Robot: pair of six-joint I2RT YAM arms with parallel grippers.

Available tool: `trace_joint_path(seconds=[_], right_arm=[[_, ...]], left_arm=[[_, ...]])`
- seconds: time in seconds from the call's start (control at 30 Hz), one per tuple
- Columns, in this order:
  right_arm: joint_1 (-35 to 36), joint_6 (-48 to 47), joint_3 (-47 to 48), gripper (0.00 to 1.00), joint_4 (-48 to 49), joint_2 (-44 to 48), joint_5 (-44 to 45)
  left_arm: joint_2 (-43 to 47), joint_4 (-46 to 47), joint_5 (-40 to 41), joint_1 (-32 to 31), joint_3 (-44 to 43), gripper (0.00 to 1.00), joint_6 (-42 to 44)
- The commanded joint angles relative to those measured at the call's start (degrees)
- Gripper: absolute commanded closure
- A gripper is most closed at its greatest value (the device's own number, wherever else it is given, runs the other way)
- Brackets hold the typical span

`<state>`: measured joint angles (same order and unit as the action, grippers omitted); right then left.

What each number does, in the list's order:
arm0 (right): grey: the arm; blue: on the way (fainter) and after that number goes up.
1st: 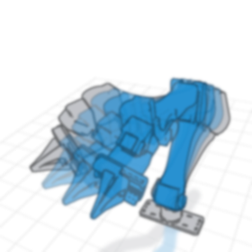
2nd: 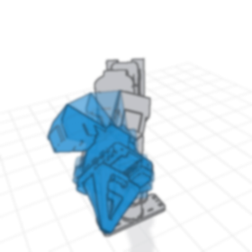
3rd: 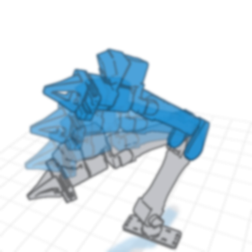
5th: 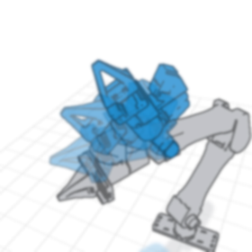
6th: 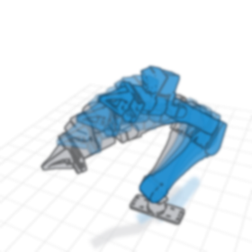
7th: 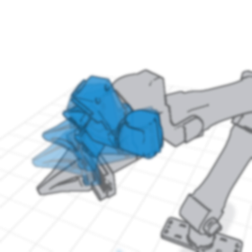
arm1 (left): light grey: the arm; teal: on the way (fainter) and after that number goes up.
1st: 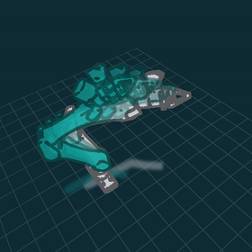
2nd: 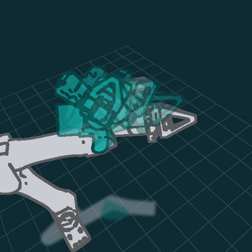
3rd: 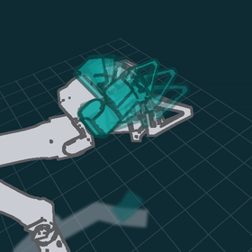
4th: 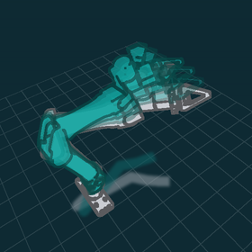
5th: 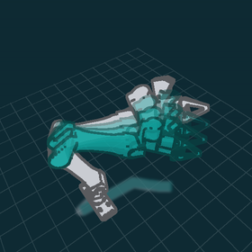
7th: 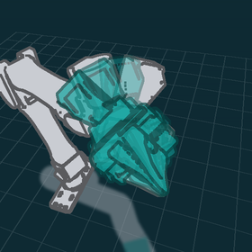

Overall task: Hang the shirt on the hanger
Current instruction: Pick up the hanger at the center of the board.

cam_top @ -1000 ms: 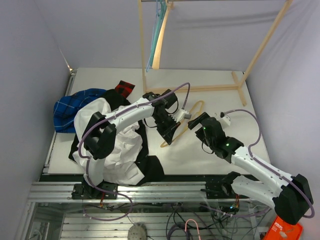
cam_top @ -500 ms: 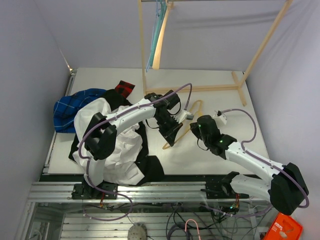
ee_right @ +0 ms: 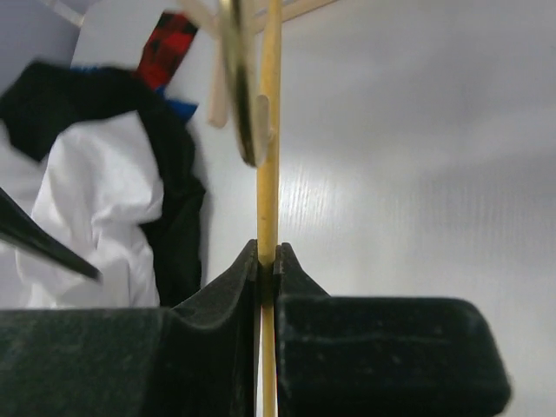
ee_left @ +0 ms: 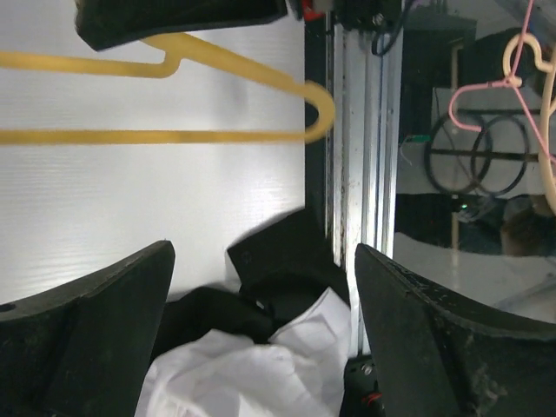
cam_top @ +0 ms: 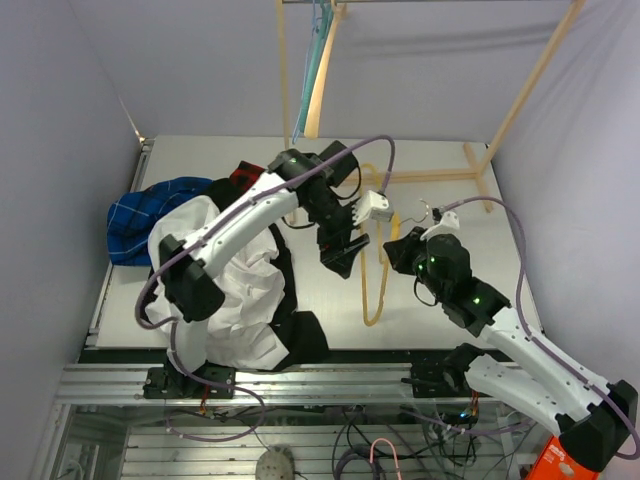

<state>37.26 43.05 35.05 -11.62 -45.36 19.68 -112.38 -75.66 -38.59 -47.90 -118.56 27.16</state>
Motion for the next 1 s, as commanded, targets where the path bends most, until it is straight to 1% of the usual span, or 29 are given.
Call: trace_joint_path(seconds=[0.0,0.1,0.17,0.23,0.33,0.4,0.47,0.8,0.83,0.87,0.9,0.93,0.97], right_arm=[[0.28,-14.44,1.06,1.00,-0.89,1.60,-15.61],[0.27,-17.78,1.13,1.00,-2.17,1.78,-23.23],[0.32,-20.50,2.34,1.00,-4.03,0.77,-29.05],[0.29,-22.91,3.27,1.00,-5.53,-0.28,-33.88],[0.40,-25.51,3.44,1.00,-4.89,-0.78,-41.87],[0.53,-25.31,3.54,1.00,-3.06,-1.16,-46.63],[1.01,-26.03,4.70,1.00,-3.20,-1.86,-48.53],[2.38,-27.06,8.62,1.00,-1.75,-1.91,-50.50],[2.38,-26.85,8.56,1.00,-1.23,-1.82,-50.53],[2.38,-26.75,8.48,1.00,-1.07,-1.69,-50.50],[2.38,-26.71,8.37,1.00,-0.92,-1.51,-50.26],[2.43,-26.43,8.15,1.00,-0.73,-1.41,-50.00],[2.43,-26.10,7.82,1.00,-0.43,-1.27,-49.86]], left_arm=[[8.11,-7.17,-0.10,2.12,-0.76,0.05,11.75],[11.68,-7.47,3.12,3.43,0.80,0.05,15.35],[12.36,-10.12,6.19,3.66,-0.17,0.05,18.84],[13.84,-10.21,8.52,3.92,0.39,0.05,21.88],[15.25,-10.28,9.52,3.98,2.21,0.05,27.37],[14.45,-10.36,9.17,4.03,2.46,0.05,28.84],[13.05,-10.39,8.93,3.96,2.99,0.05,29.66],[6.02,-10.30,4.89,3.96,5.62,0.05,30.30],[5.55,-10.30,4.47,4.04,5.51,0.01,30.18],[5.02,-10.37,3.98,4.11,5.27,0.08,30.00],[4.71,-10.31,3.54,4.14,4.99,0.20,29.92],[4.39,-10.30,3.18,4.14,4.75,0.33,29.75],[4.24,-10.30,3.03,4.18,4.44,0.73,29.54]])
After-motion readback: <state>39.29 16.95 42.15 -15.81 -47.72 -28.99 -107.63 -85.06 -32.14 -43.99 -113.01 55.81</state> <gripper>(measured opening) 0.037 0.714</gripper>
